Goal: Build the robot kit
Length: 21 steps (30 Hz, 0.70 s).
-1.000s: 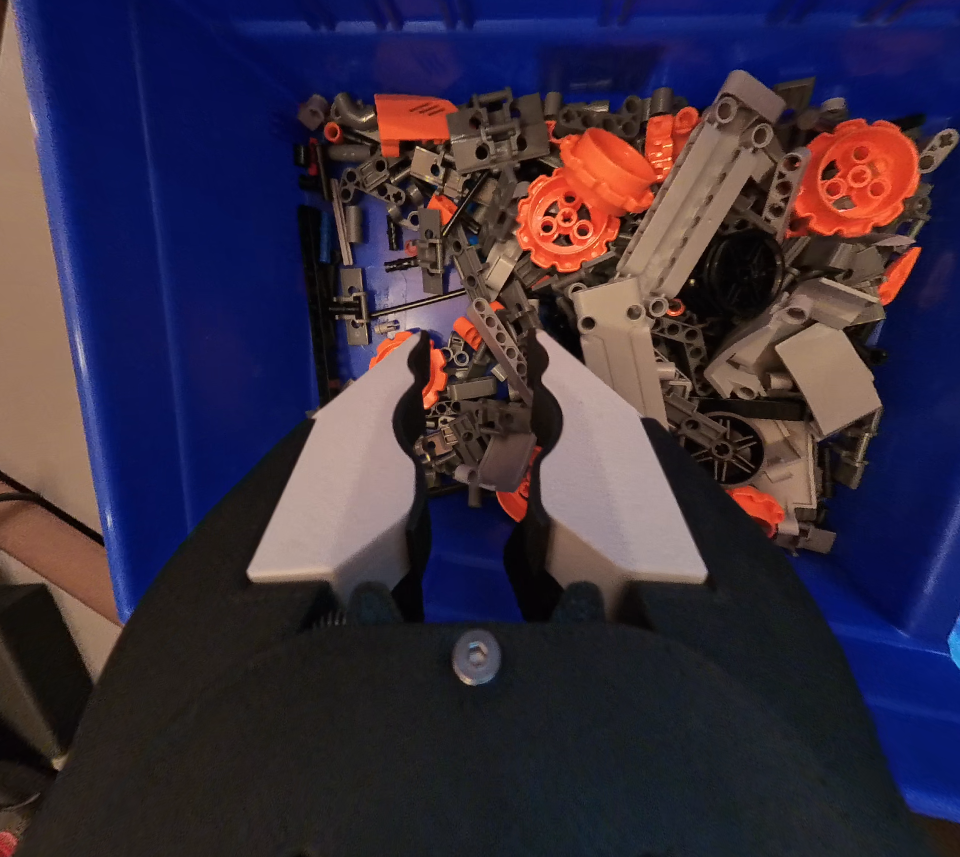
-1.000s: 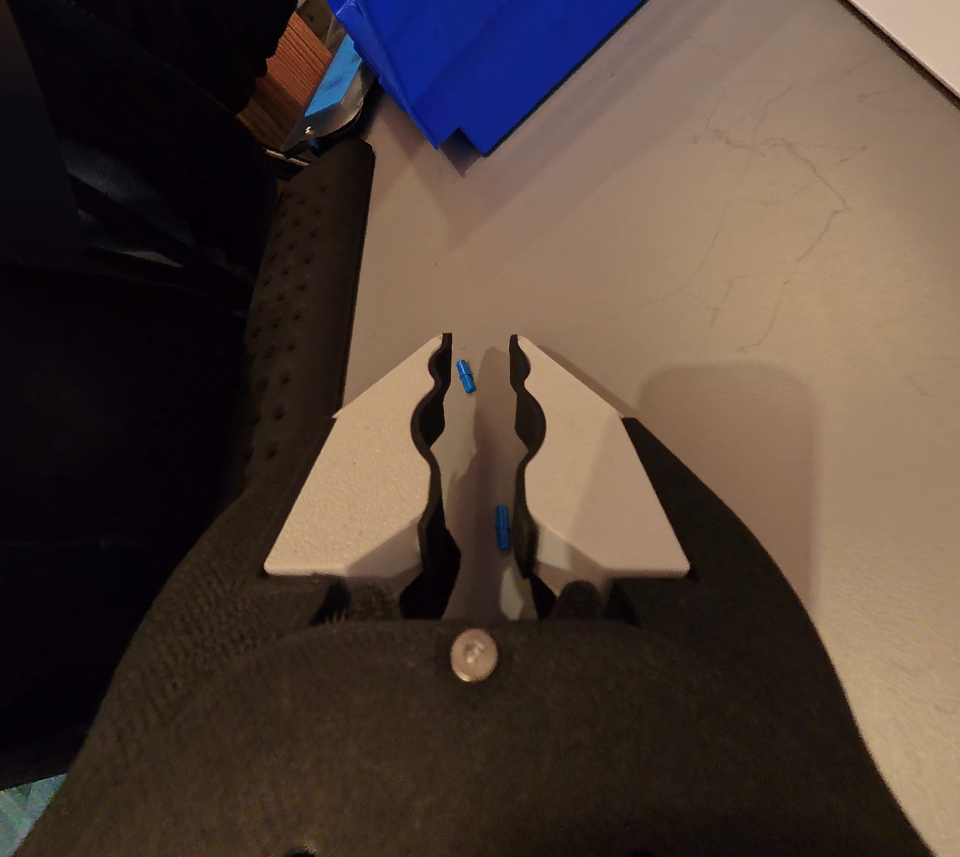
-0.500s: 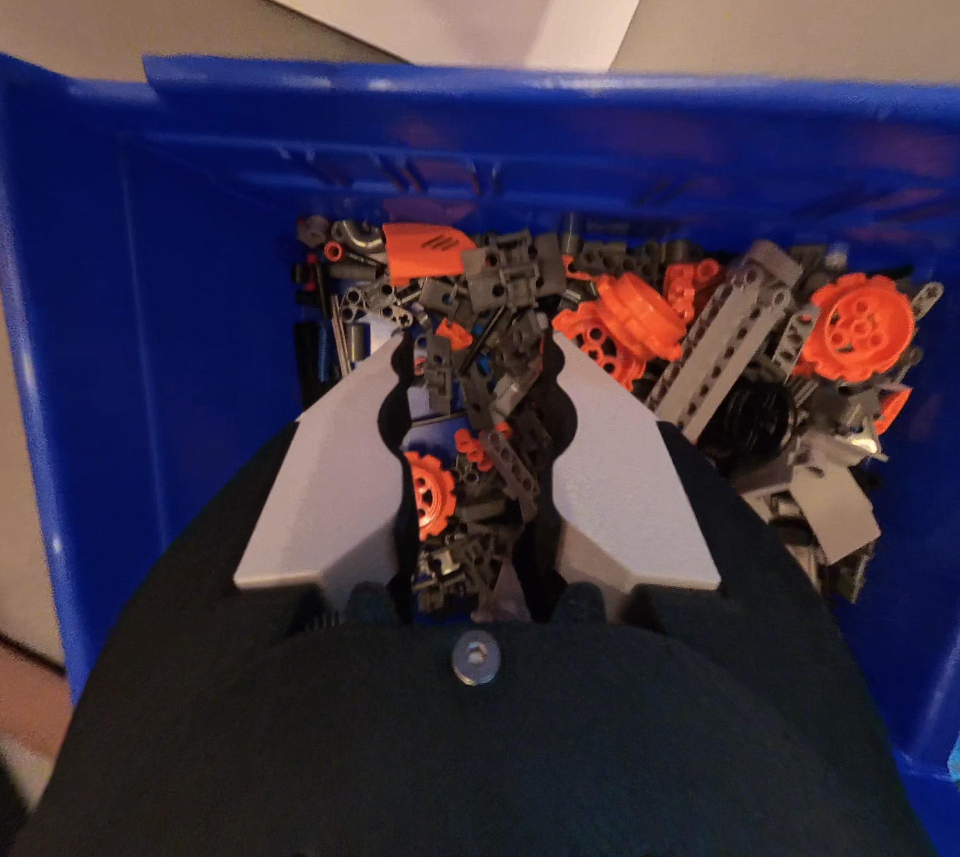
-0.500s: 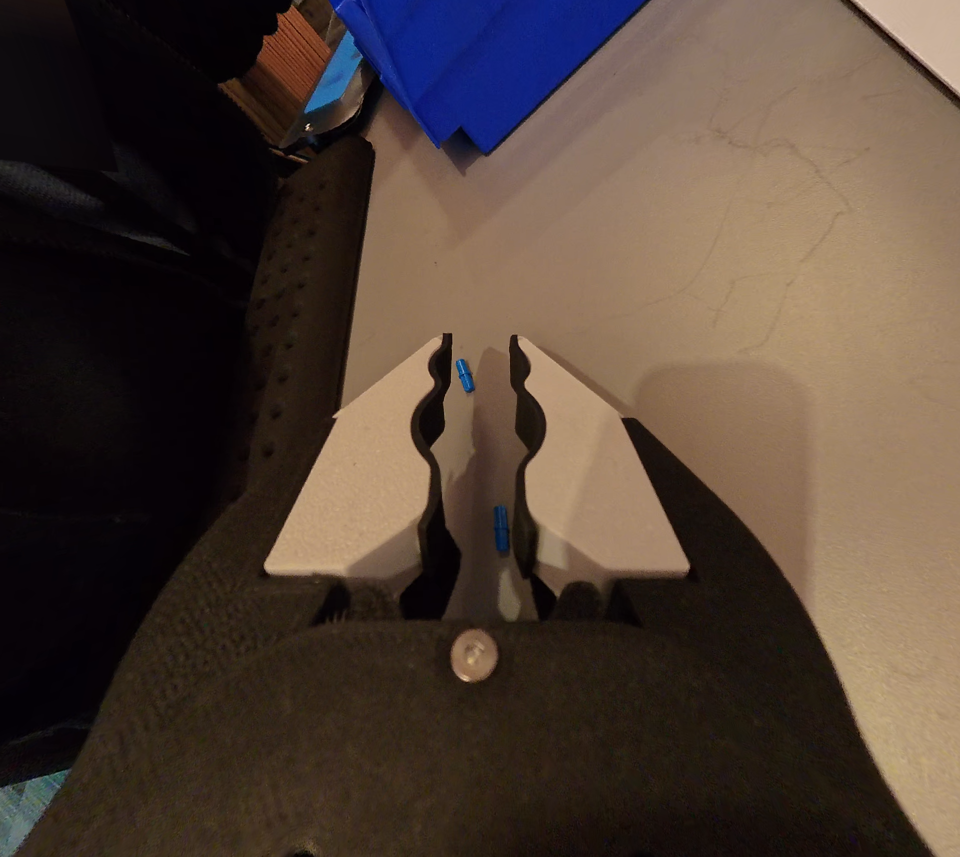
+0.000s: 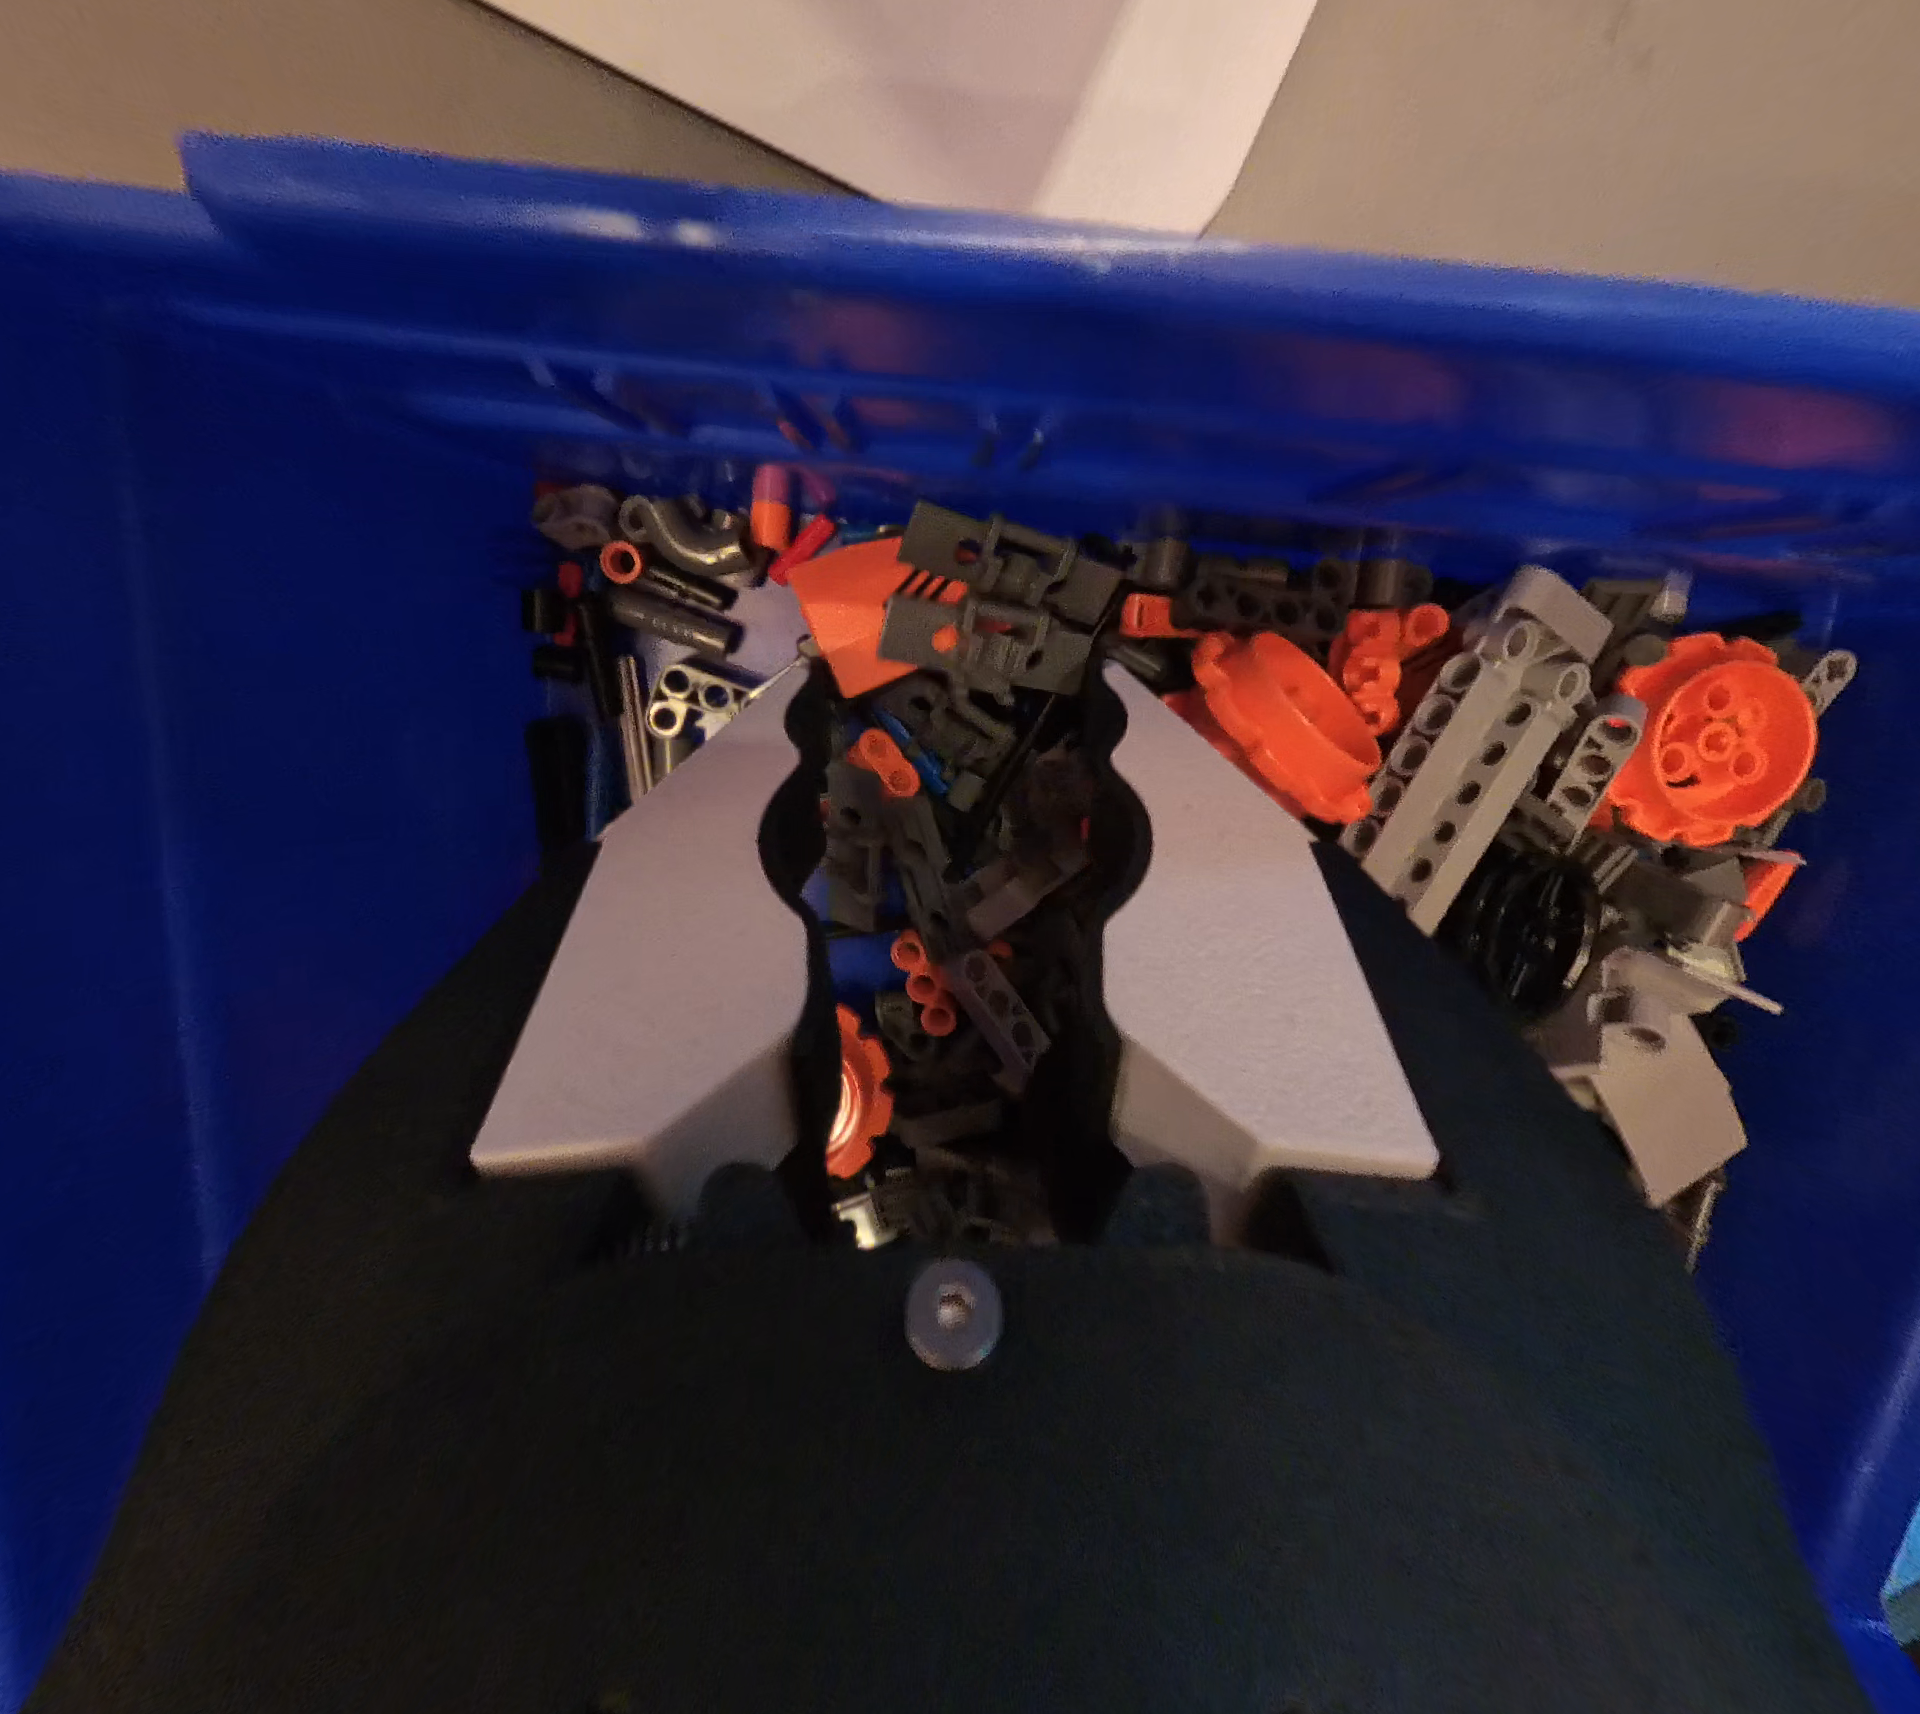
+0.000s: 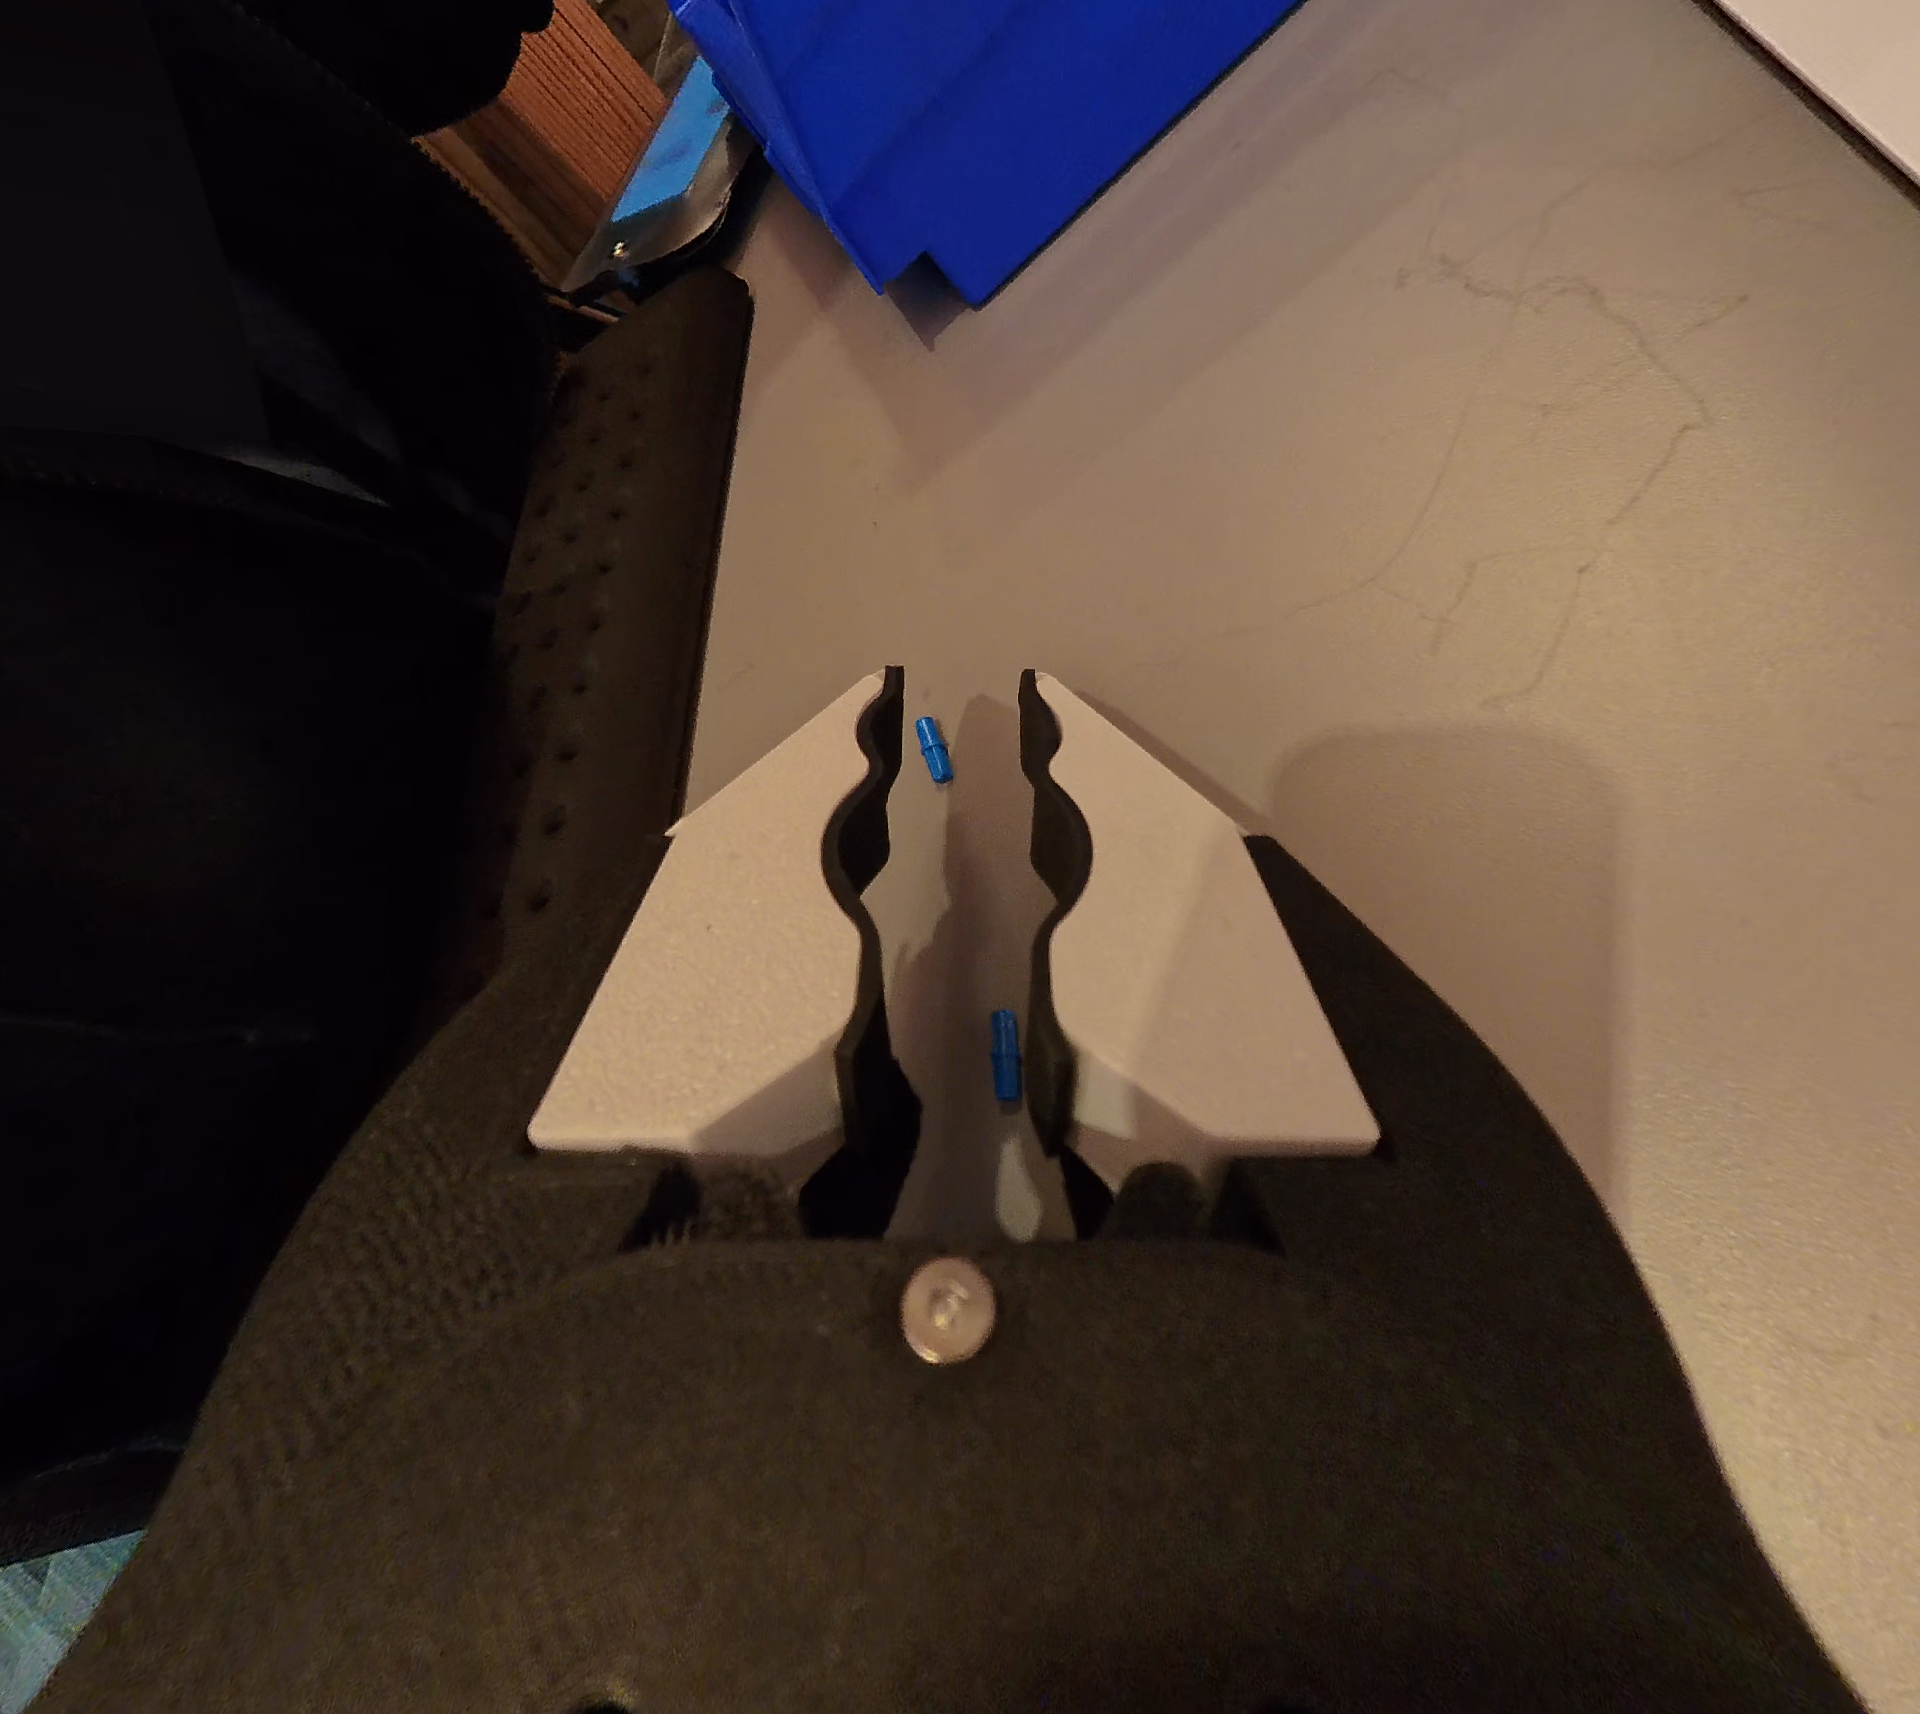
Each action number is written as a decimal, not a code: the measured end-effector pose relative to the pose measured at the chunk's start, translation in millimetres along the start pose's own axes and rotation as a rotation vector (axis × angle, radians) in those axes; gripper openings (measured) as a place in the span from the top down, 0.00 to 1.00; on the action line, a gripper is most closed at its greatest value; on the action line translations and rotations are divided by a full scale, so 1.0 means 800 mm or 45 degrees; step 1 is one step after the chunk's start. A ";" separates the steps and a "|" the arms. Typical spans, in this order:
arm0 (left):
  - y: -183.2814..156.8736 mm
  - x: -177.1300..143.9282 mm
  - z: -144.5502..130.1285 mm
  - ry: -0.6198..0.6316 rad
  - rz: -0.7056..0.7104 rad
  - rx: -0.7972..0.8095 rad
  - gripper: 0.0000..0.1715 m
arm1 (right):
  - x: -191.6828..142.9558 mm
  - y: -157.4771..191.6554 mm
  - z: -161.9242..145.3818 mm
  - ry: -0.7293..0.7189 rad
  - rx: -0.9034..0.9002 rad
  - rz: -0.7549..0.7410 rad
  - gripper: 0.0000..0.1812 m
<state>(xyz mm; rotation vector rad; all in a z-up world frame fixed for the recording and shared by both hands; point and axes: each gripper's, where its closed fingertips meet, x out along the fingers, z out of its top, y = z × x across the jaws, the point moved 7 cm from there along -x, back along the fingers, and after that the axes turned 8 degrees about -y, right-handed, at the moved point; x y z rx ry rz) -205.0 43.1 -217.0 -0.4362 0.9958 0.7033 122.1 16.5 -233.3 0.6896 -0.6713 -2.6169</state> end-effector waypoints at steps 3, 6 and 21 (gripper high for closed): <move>-0.006 -0.008 -0.010 0.041 -0.020 0.013 0.83 | 0.000 0.000 0.000 0.000 0.000 0.001 0.89; -0.016 -0.015 -0.020 0.077 -0.035 0.042 0.96 | 0.000 0.000 0.000 0.000 0.001 0.001 0.89; 0.008 -0.035 -0.006 -0.093 0.064 0.010 0.70 | 0.001 0.000 0.000 0.003 -0.001 0.000 0.89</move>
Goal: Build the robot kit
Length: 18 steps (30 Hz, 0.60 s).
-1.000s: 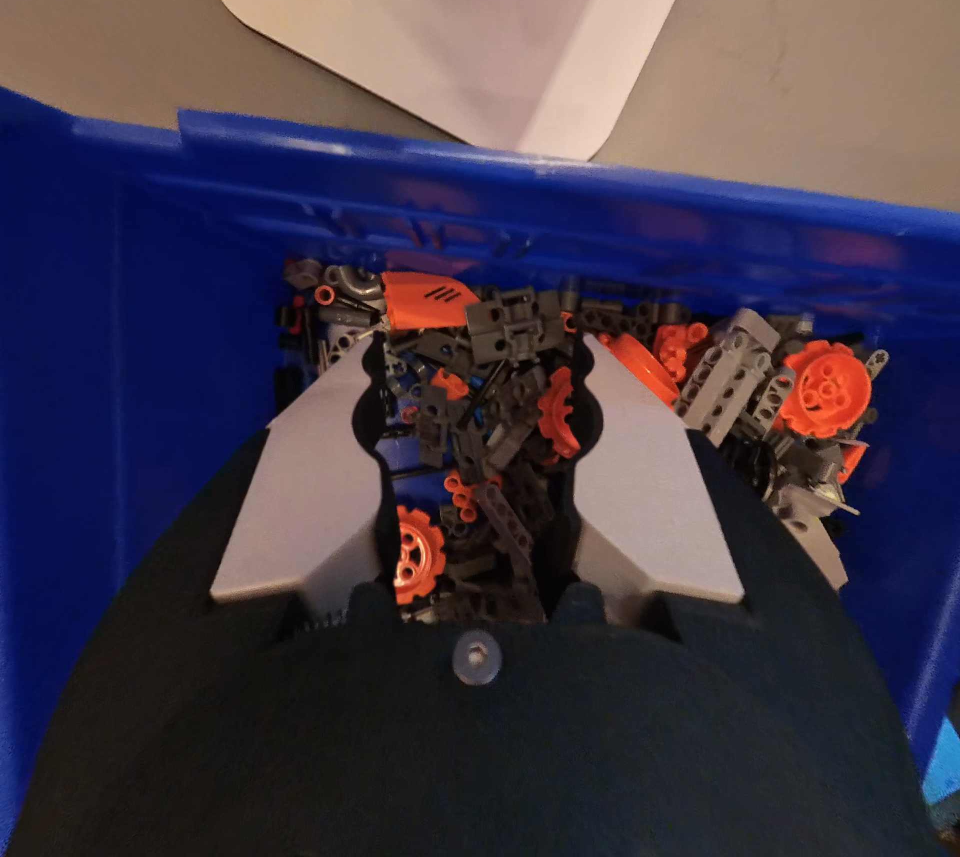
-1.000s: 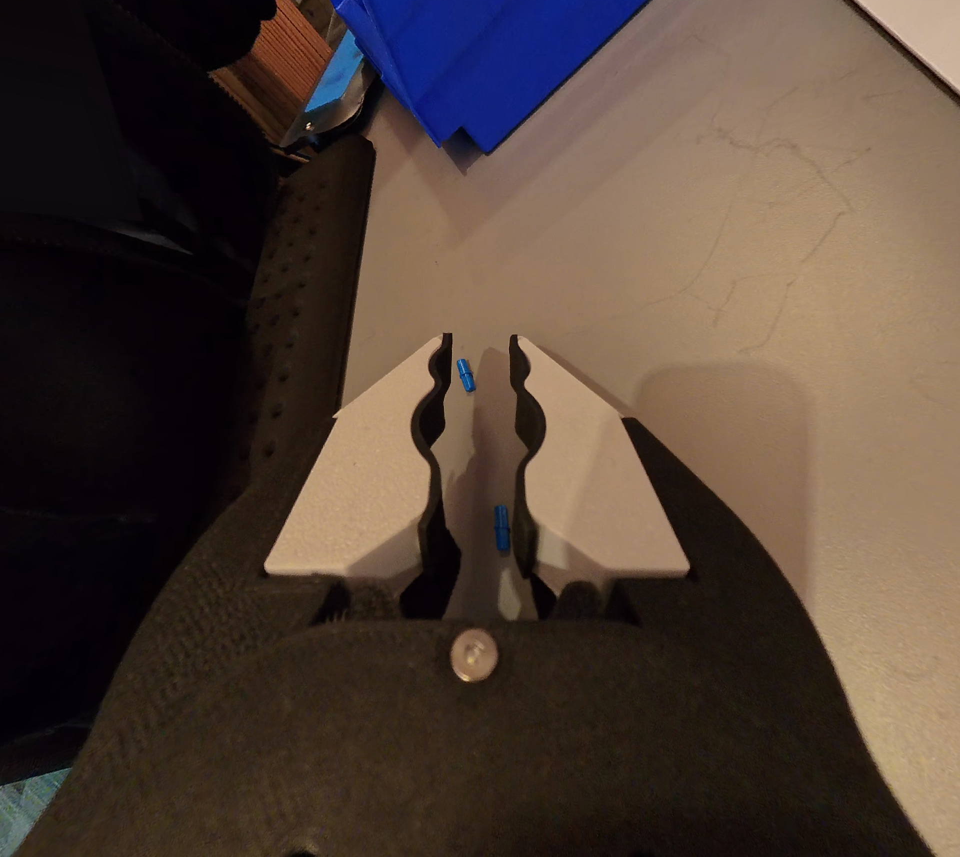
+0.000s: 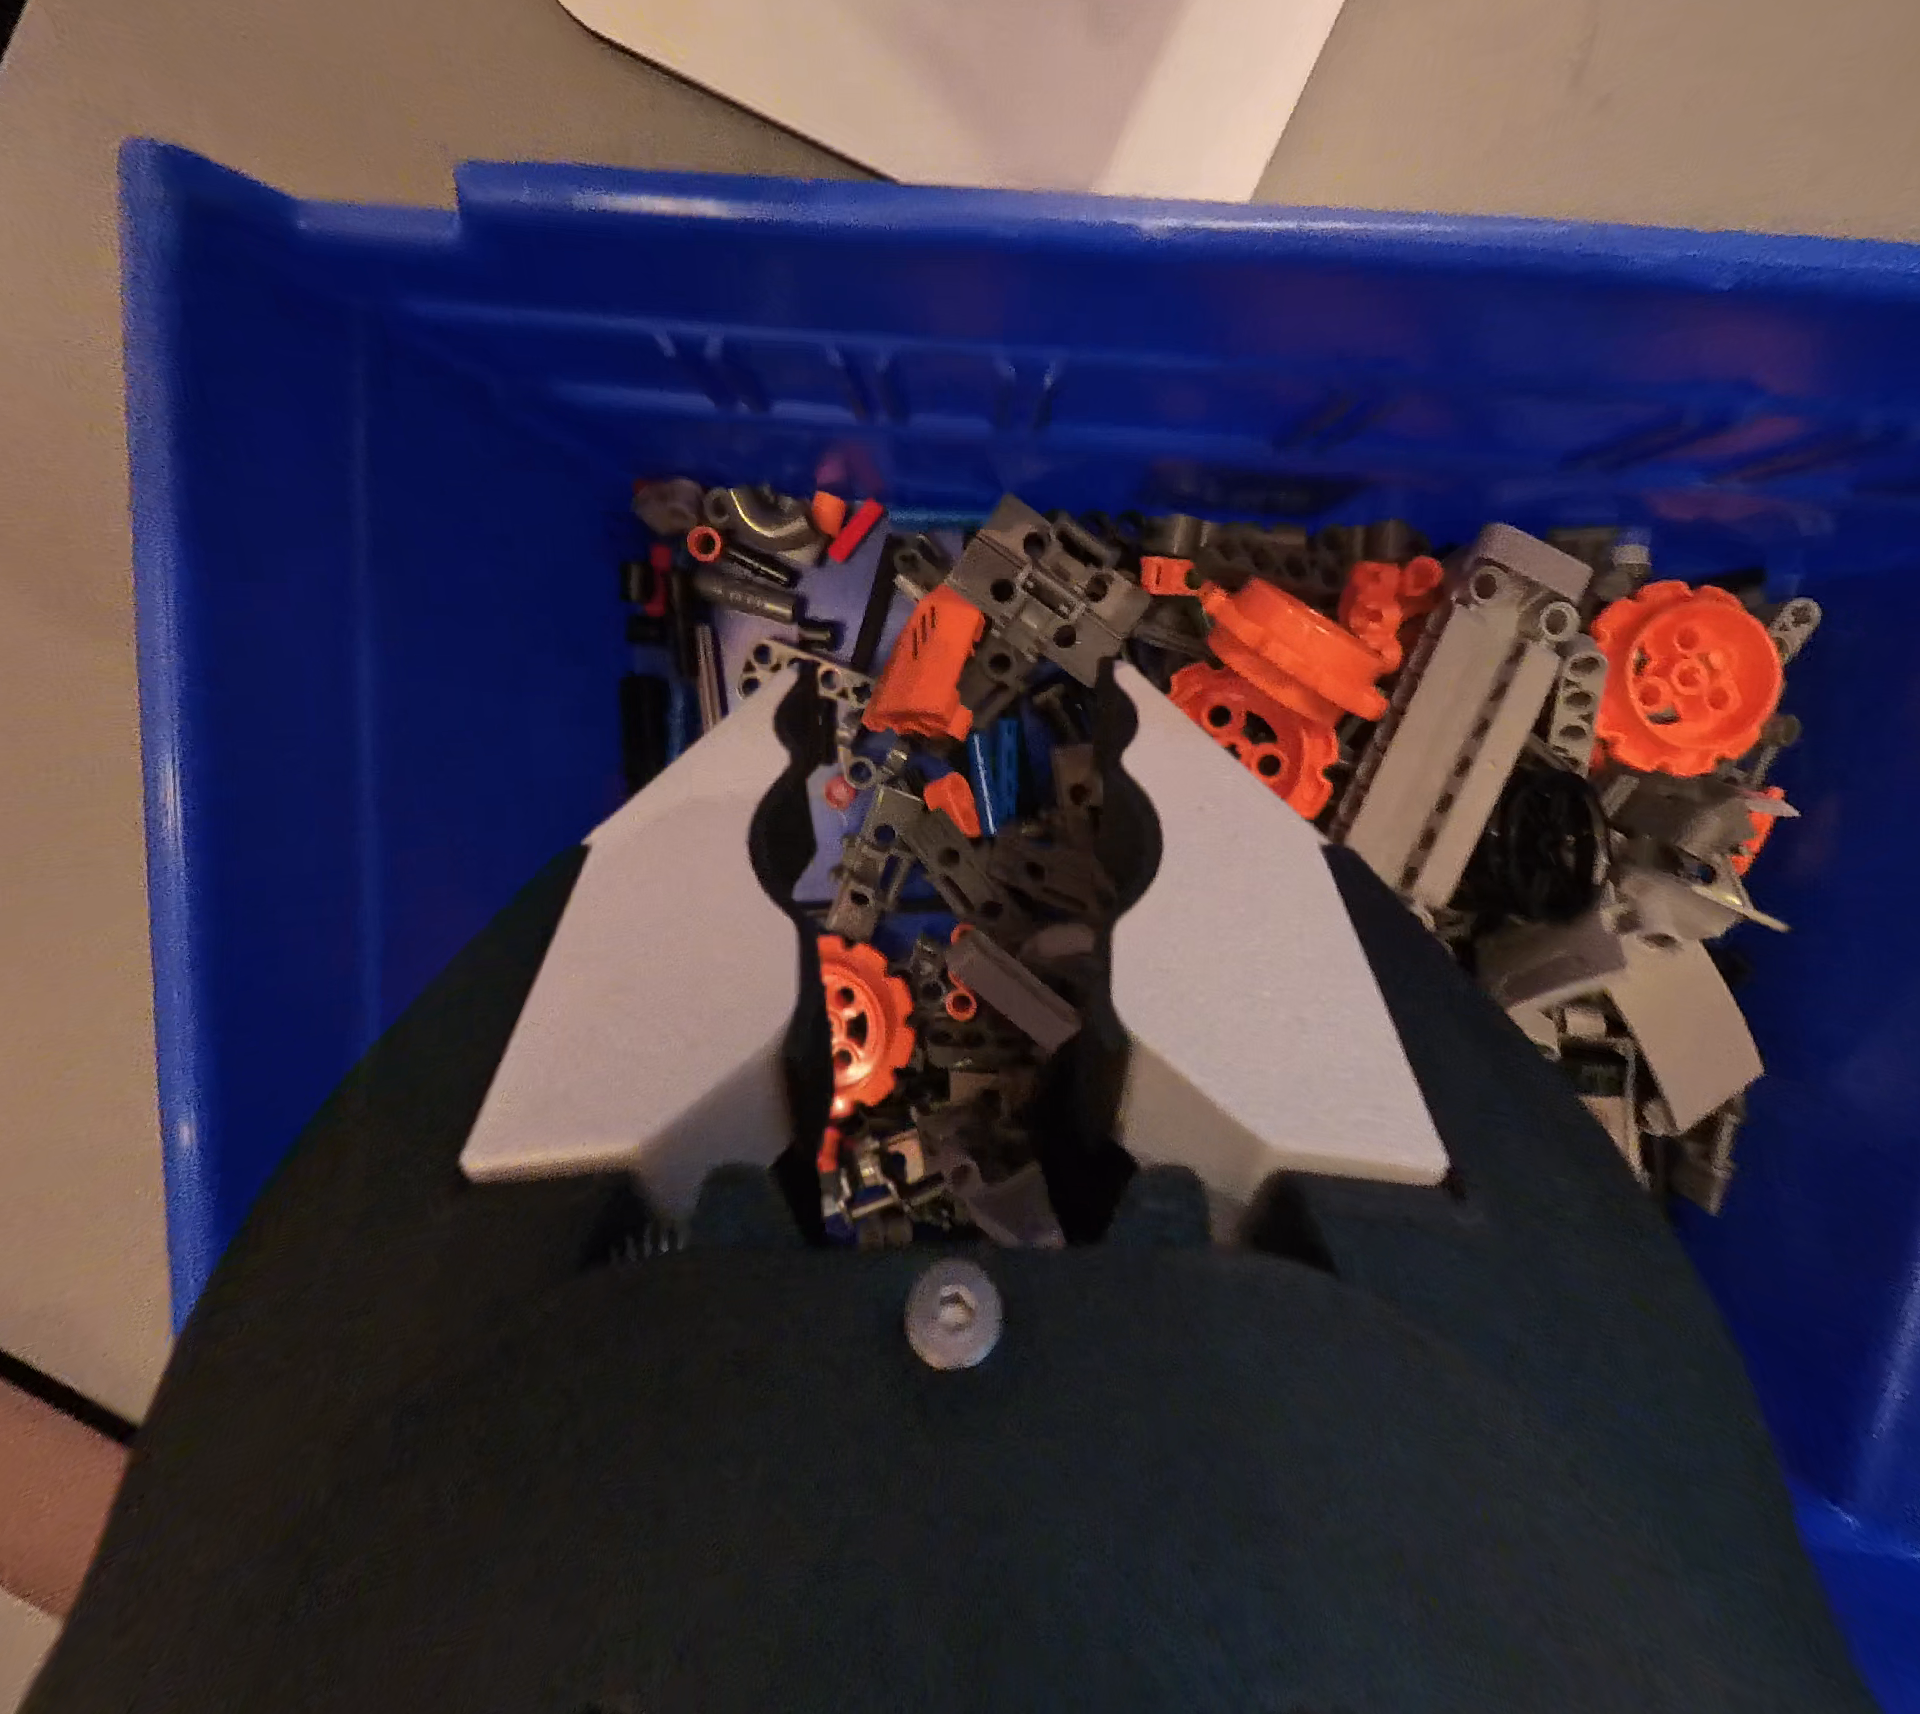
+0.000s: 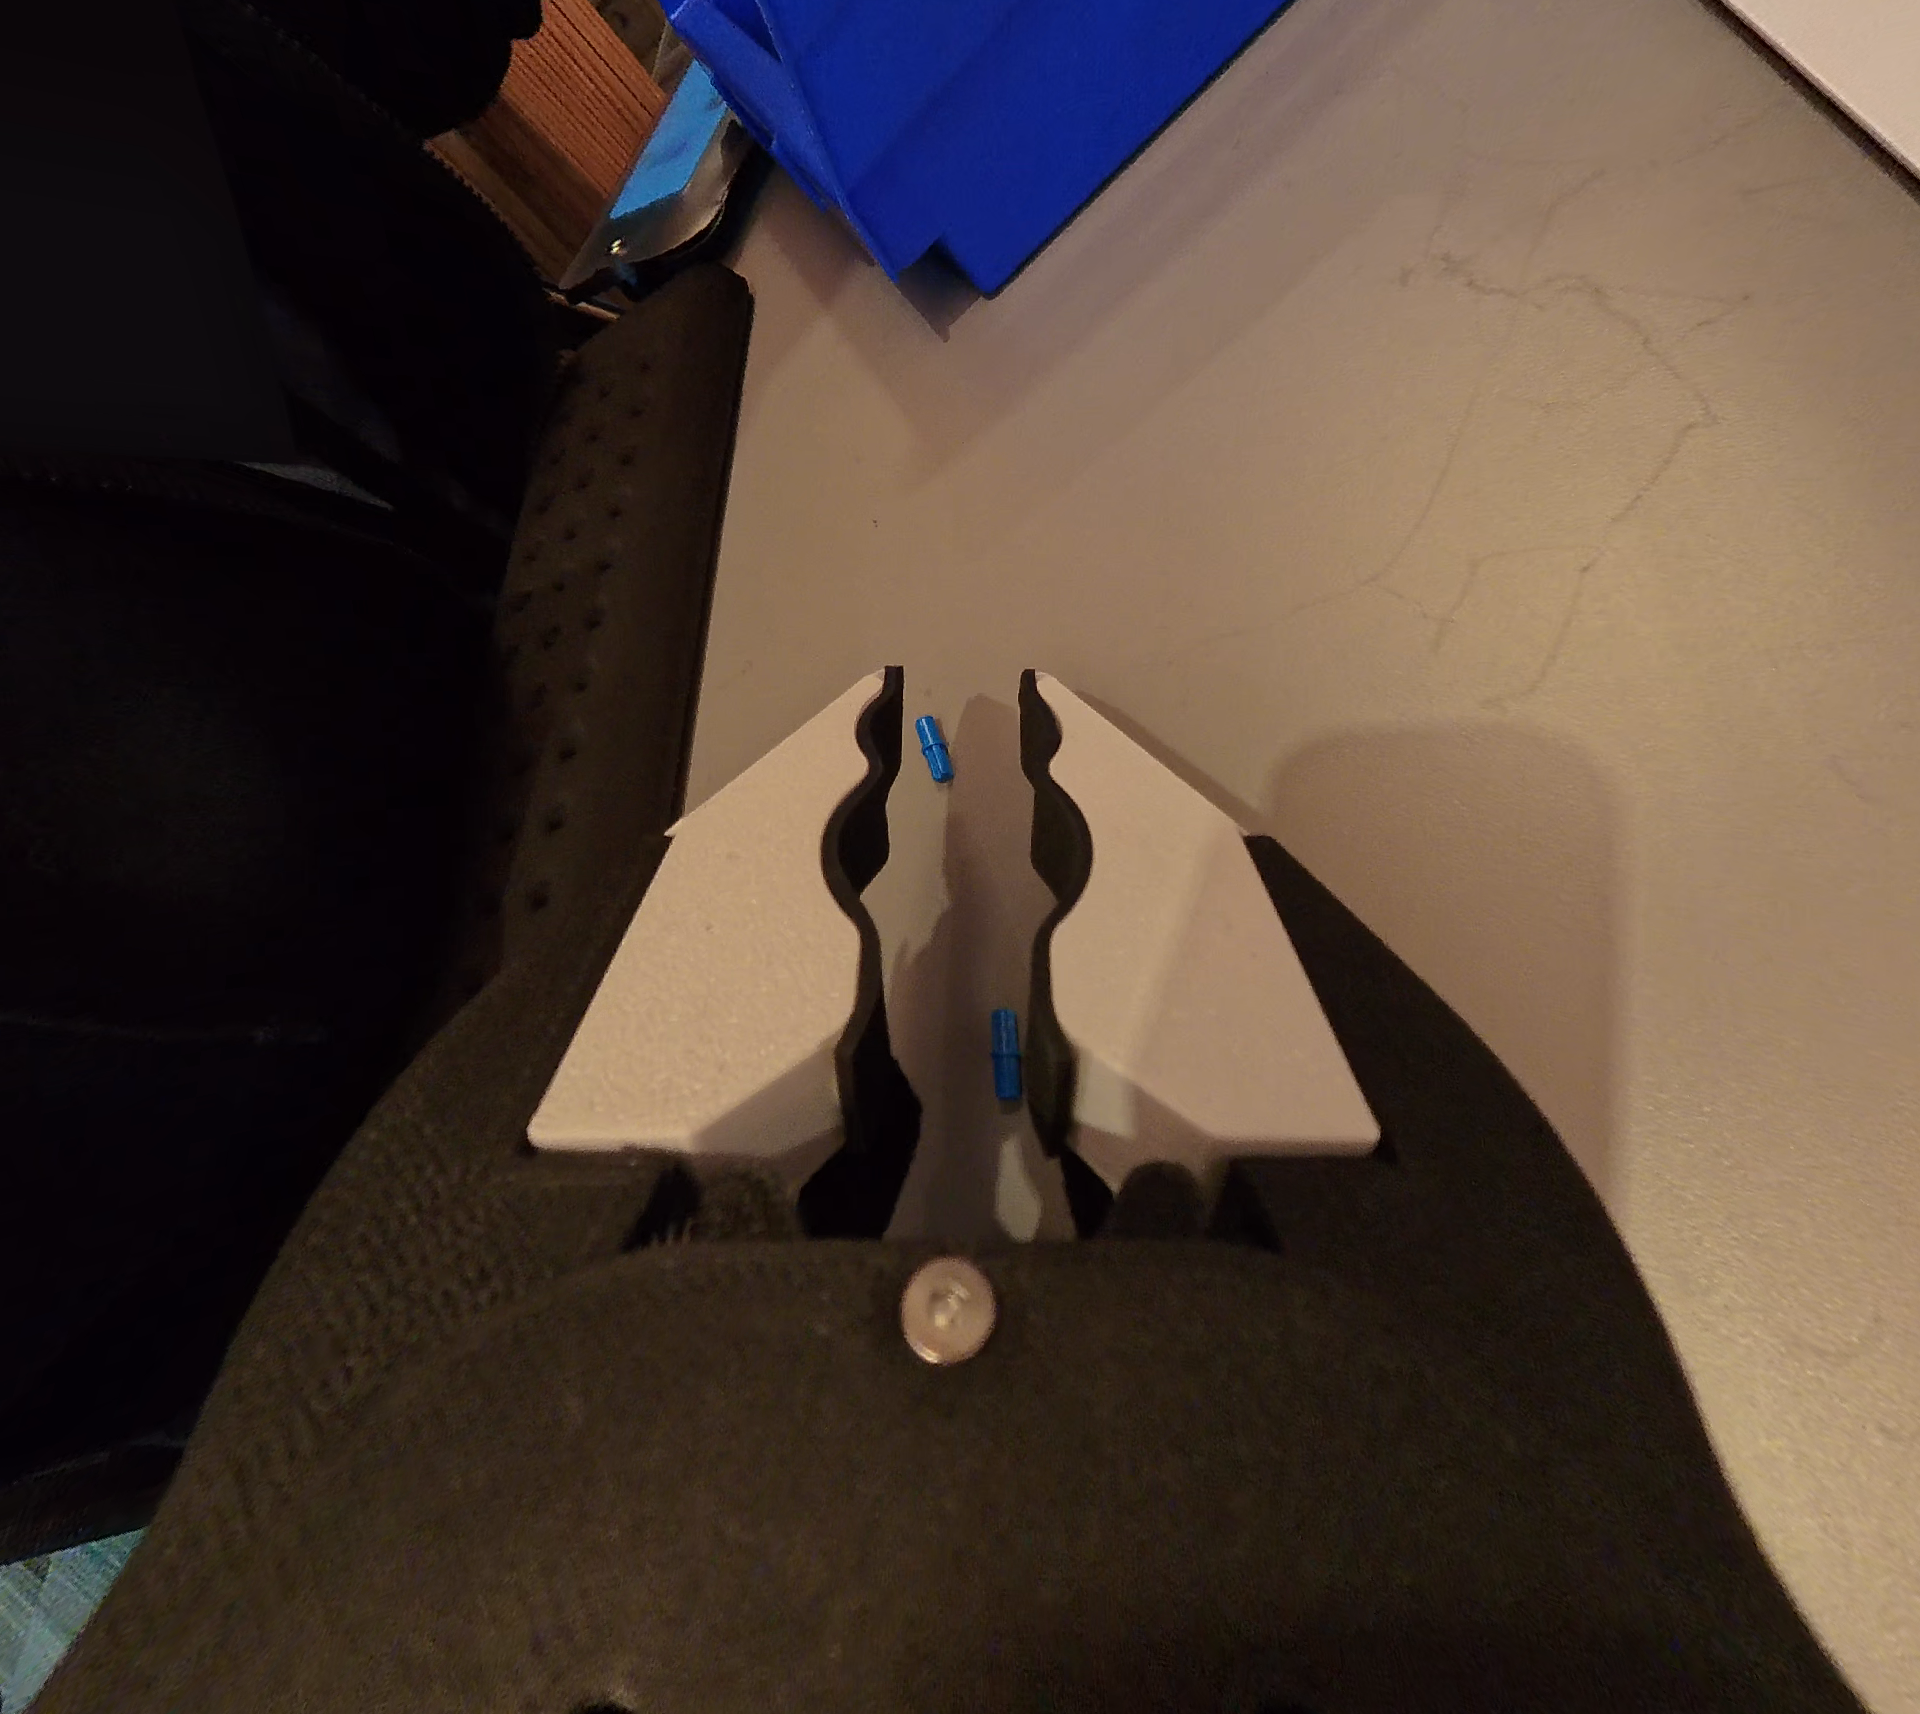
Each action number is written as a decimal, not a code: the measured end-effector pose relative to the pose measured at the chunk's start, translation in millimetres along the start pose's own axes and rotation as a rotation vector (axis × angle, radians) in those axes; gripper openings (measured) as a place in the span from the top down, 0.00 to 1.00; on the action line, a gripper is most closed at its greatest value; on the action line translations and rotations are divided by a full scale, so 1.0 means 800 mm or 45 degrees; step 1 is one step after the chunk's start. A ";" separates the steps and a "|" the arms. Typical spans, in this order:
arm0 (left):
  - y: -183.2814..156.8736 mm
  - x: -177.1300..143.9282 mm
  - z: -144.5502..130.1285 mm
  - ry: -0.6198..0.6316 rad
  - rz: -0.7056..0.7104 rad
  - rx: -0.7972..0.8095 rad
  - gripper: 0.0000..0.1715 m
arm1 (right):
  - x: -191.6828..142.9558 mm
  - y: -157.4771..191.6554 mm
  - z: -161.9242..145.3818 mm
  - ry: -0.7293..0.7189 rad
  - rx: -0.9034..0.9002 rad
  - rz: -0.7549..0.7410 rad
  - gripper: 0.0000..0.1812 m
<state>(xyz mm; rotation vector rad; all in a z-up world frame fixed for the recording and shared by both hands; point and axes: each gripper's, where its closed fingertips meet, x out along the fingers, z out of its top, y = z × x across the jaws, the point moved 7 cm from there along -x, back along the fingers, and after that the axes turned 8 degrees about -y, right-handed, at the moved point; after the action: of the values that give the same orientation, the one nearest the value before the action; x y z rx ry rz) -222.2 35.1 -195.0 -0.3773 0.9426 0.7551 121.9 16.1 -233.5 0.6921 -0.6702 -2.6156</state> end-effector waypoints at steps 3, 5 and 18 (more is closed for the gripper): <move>0.003 0.019 0.003 0.032 -0.024 0.039 0.63 | 0.000 0.000 0.000 -0.001 0.000 0.001 0.89; 0.006 0.030 0.003 0.055 -0.023 0.072 0.58 | 0.000 0.000 0.000 -0.002 0.001 0.003 0.89; -0.005 0.043 -0.007 0.166 -0.132 0.127 0.65 | 0.000 0.001 0.000 -0.002 -0.001 0.006 0.89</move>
<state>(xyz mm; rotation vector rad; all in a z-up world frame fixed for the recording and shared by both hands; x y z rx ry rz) -210.4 43.2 -226.7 -0.3884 1.0703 0.5917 122.3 15.7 -233.2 0.6877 -0.6702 -2.6125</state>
